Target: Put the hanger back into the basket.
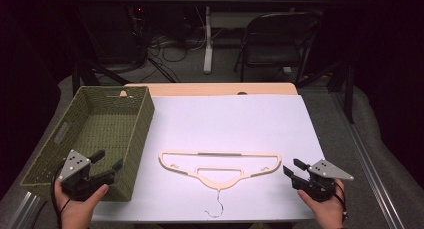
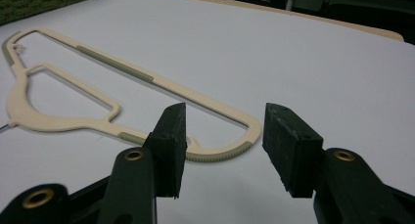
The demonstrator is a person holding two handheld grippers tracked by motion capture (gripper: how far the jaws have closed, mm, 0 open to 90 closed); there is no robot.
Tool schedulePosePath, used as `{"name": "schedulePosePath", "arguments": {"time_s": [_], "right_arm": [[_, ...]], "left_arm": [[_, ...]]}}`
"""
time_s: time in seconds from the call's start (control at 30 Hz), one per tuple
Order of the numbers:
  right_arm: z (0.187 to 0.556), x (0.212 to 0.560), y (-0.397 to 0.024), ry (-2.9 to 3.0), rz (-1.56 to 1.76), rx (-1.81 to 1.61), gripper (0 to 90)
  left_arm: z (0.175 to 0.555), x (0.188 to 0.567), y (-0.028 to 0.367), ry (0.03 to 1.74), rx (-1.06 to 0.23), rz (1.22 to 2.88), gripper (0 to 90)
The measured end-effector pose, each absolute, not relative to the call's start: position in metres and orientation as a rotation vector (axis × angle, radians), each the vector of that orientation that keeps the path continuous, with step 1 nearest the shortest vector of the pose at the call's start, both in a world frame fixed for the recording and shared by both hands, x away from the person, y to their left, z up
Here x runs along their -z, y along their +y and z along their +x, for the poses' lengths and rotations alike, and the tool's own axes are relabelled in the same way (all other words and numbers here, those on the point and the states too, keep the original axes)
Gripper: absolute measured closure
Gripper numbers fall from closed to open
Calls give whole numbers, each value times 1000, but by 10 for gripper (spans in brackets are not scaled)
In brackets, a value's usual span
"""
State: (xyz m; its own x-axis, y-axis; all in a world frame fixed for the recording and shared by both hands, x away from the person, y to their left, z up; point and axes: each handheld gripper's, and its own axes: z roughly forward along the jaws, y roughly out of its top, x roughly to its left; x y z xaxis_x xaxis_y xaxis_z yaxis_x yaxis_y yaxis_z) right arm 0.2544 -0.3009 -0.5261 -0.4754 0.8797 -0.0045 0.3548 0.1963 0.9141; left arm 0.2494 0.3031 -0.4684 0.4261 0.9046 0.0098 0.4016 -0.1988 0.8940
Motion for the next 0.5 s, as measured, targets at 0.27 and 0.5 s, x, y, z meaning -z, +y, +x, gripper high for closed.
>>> {"name": "schedulePosePath", "arguments": {"time_s": [0.27, 0.5], "right_arm": [[257, 526, -298, 1999, 1083, -1174, 512], [258, 517, -287, 2054, 1049, -1178, 499]], "left_arm": [[246, 467, 307, 1136, -717, 1782, 305], [242, 462, 303, 1123, -718, 1771, 305]]}}
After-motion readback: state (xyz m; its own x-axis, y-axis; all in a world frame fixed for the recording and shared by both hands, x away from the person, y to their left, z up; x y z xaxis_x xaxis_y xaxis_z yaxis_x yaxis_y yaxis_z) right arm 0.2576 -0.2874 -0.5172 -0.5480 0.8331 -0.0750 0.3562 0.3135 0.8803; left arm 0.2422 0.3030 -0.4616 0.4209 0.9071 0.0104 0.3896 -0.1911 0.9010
